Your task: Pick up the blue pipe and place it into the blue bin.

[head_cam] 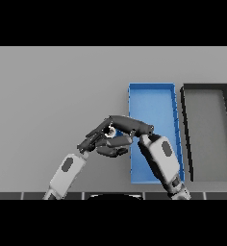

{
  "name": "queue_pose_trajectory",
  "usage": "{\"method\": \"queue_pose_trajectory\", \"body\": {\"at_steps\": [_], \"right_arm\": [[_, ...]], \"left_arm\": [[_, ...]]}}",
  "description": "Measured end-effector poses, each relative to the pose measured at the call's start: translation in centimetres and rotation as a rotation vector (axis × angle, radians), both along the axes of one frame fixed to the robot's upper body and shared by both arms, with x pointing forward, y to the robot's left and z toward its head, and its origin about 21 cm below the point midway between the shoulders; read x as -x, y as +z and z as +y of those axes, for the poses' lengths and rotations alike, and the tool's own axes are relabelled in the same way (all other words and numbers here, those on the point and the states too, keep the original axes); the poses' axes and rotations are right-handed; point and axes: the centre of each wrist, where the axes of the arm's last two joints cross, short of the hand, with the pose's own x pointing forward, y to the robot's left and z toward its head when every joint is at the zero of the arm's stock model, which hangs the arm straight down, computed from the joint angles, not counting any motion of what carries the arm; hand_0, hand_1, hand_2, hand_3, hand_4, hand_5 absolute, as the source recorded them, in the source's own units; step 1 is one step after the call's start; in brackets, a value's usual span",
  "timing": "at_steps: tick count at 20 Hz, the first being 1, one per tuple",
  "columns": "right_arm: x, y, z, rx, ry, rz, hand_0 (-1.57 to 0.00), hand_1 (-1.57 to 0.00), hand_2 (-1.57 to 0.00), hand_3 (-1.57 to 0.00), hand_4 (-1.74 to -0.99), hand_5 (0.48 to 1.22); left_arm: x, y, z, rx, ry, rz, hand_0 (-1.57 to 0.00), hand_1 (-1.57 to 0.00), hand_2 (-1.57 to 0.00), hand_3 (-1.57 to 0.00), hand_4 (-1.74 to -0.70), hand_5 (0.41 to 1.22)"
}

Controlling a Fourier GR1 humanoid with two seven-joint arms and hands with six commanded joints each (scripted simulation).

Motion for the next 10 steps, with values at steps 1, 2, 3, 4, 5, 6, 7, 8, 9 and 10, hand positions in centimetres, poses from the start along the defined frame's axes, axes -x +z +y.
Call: {"method": "queue_pose_trajectory", "body": {"at_steps": [1, 2, 3, 4, 5, 6, 7, 8, 9, 10], "right_arm": [[-0.1, 0.7, 0.4, 0.001, 0.007, 0.018, -1.57, -1.57, -1.57, -1.57, -1.495, 1.221], [-0.1, 1.7, -0.1, -0.022, 0.018, 0.026, -1.57, -1.57, -1.57, -1.57, -1.494, 1.221], [-0.4, 2.8, -0.3, -0.054, 0.018, 0.053, -1.57, -1.57, -1.57, -1.57, -1.494, 1.221], [-0.7, 3.8, -0.8, -0.076, 0.008, 0.076, -1.57, -1.57, -1.57, -1.57, -1.494, 1.221], [-1.1, 5.4, -1.0, -0.105, 0.009, 0.070, -1.57, -1.57, -1.57, -1.57, -1.495, 1.221], [-1.3, 6.2, -1.1, -0.119, 0.011, 0.084, -1.57, -1.57, -1.57, -1.57, -1.496, 1.221], [-1.8, 7.5, -1.4, -0.146, 0.008, 0.096, -1.57, -1.57, -1.57, -1.57, -1.496, 1.221], [-1.8, 8.6, -1.2, -0.167, 0.017, 0.094, -1.57, -1.57, -1.57, -1.57, -1.497, 1.221], [-2.3, 10.2, -1.2, -0.211, -0.003, 0.083, -1.57, -1.57, -1.57, -1.57, -1.497, 1.221], [-3.0, 11.3, -1.9, -0.244, -0.053, 0.073, -1.57, -1.57, -1.57, -1.57, -1.497, 1.221]], "left_arm": [[0.0, -0.1, -0.2, -0.008, 0.005, 0.003, -0.01, -0.01, -0.01, -0.01, -0.97, 0.501], [0.3, -0.2, -0.4, -0.009, 0.005, 0.003, -0.01, -0.01, -0.01, -0.01, -0.97, 0.493], [0.3, -0.2, -0.4, -0.025, 0.003, 0.011, -0.01, -0.01, -0.01, -0.01, -0.97, 0.489], [0.3, 0.0, -0.5, -0.020, 0.003, 0.009, -0.01, -0.01, -0.01, 0.00, -0.97, 0.485], [-0.1, 0.1, -0.1, -0.032, 0.013, 0.011, 0.00, 0.00, 0.00, 0.00, -0.97, 0.479], [0.3, -0.2, 0.0, -0.031, -0.001, 0.015, 0.00, 0.00, 0.00, 0.00, -0.96, 0.475], [0.7, -0.2, -0.5, -0.026, -0.002, 0.015, 0.00, 0.00, 0.00, 0.00, -0.96, 0.475], [0.6, 0.1, -0.5, -0.033, 0.006, 0.008, 0.00, 0.00, 0.00, 0.00, -0.95, 0.474], [0.5, 0.0, -0.4, -0.040, 0.015, 0.009, 0.00, 0.00, 0.00, 0.00, -0.95, 0.473], [0.6, -0.1, 0.0, -0.029, 0.008, 0.003, 0.00, 0.00, 0.00, 0.00, -0.95, 0.471]]}}
